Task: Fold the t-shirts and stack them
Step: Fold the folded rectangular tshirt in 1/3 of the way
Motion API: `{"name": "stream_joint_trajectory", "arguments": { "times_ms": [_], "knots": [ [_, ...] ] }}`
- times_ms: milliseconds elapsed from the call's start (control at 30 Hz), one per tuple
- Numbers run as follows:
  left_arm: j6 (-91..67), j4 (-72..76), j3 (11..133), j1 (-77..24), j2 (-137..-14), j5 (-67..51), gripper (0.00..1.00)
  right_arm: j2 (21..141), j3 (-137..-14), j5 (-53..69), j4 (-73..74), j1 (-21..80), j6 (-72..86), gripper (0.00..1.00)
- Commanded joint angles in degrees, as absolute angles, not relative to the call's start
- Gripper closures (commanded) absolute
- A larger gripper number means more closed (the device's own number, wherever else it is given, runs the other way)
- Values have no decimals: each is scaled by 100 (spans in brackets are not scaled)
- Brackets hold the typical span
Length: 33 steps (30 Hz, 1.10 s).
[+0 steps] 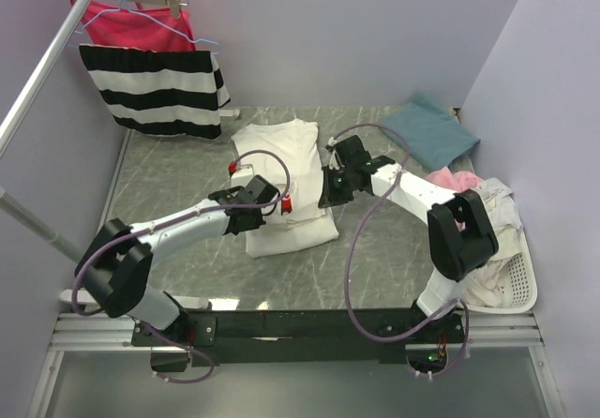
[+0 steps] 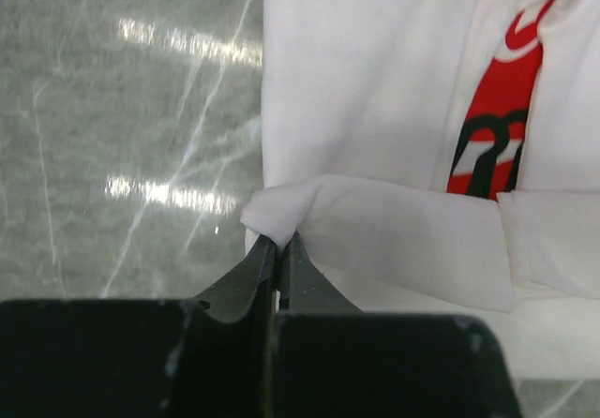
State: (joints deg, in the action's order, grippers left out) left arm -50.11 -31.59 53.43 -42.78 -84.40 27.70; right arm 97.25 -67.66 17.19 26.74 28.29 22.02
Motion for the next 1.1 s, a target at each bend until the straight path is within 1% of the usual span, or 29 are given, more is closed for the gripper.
{"name": "stream_joint_trajectory", "arguments": {
  "times_ms": [0,233,267,300,333,367,400,433,467,500,533,567,600,633,667,700,867,900,967,1000,1067],
  "knots": [
    [-4334,-2514,5809,-3886,-8850,2523,99,10167,-7329,1828,2768,2628,1995,100],
    [-3938,-2065,6178,-3516,-9535,2505,99,10757,-7857,1749,2725,2435,2048,100],
    [-3920,-2092,6240,-3463,-9658,2522,99,10810,-8005,1766,2733,2408,2039,95],
    [-3868,-2048,6266,-3454,-9694,2540,99,10906,-8059,1671,2664,2391,2048,86],
    [-3867,-2022,6267,-3437,-9712,2679,99,10959,-8103,1653,2620,2382,2048,83],
    [-3858,-1952,6232,-3410,-9721,2750,98,11012,-8199,1670,2576,2364,2022,82],
    [-3780,-1786,6179,-3384,-9721,2803,86,11065,-8218,1539,2384,2312,2039,82],
    [-3797,-1819,6205,-3358,-9738,3047,77,11092,-8244,1512,2295,2259,2056,78],
    [-3849,-1845,6257,-3331,-9738,3172,78,11109,-8296,1538,2190,2207,2083,78],
    [-3884,-1854,6258,-3314,-9712,3277,75,11057,-8297,1555,1997,2110,2144,77],
    [-3885,-1872,6275,-3296,-9677,3348,61,10996,-8297,1547,1943,2083,2145,76],
    [-3867,-1889,6301,-3278,-9598,3531,41,10821,-8271,1486,1890,2074,2127,74],
    [-3841,-1942,6337,-3278,-9554,3611,11,10724,-8253,1416,1864,2074,2118,67],
    [-3806,-2090,6372,-3278,-9528,3665,4,10618,-8183,1398,1863,2074,2118,63],
    [-3684,-2144,6433,-3278,-9449,3656,1,10426,-8113,1493,1820,2074,2101,62],
    [-3639,-2197,6460,-3278,-9405,3613,1,10363,-8051,1633,1819,2074,2083,58],
    [-3358,-2224,6408,-3287,-8966,2656,1,10222,-7788,2424,2039,2232,2144,57],
    [-3297,-2163,6381,-3278,-8904,2158,0,10222,-7735,2513,2056,2276,2153,57],
    [-3165,-2022,6293,-3287,-8780,1646,0,10195,-7551,2671,1969,2399,2258,57],
    [-3121,-1978,6276,-3287,-8772,1200,1,10221,-7515,2828,1890,2417,2294,57],
    [-3094,-1847,6180,-3287,-8824,810,1,10387,-7541,2900,1907,2478,2329,57]
  ]
}}
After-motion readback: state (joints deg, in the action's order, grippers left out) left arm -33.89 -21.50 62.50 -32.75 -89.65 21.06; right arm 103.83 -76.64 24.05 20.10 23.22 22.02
